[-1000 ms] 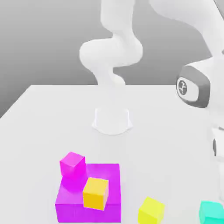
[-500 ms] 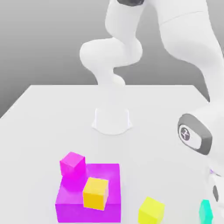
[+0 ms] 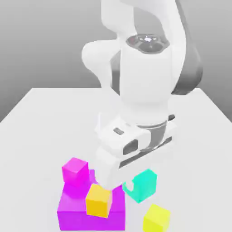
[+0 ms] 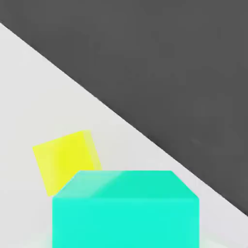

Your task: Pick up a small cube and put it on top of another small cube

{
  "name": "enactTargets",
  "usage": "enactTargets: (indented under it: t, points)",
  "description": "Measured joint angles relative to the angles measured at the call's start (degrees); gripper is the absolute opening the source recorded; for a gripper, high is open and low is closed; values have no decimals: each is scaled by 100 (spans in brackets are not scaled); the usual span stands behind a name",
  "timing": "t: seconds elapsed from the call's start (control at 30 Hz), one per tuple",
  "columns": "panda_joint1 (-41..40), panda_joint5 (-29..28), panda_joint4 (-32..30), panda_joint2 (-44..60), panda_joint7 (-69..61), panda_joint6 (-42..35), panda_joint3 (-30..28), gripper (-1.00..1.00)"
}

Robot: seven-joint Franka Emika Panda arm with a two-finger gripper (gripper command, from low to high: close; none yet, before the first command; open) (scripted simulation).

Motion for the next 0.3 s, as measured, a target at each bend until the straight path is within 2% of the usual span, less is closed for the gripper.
enactTargets:
  t: [0.1,0.17,0.2,0.3]
  points:
    - [-644,-10,-200,-29,336,173,-36,-100]
    - [-503,79,-304,307,306,608,174,-100]
    - [-465,111,-336,422,289,752,202,100]
    - [-465,111,-336,422,289,752,202,100]
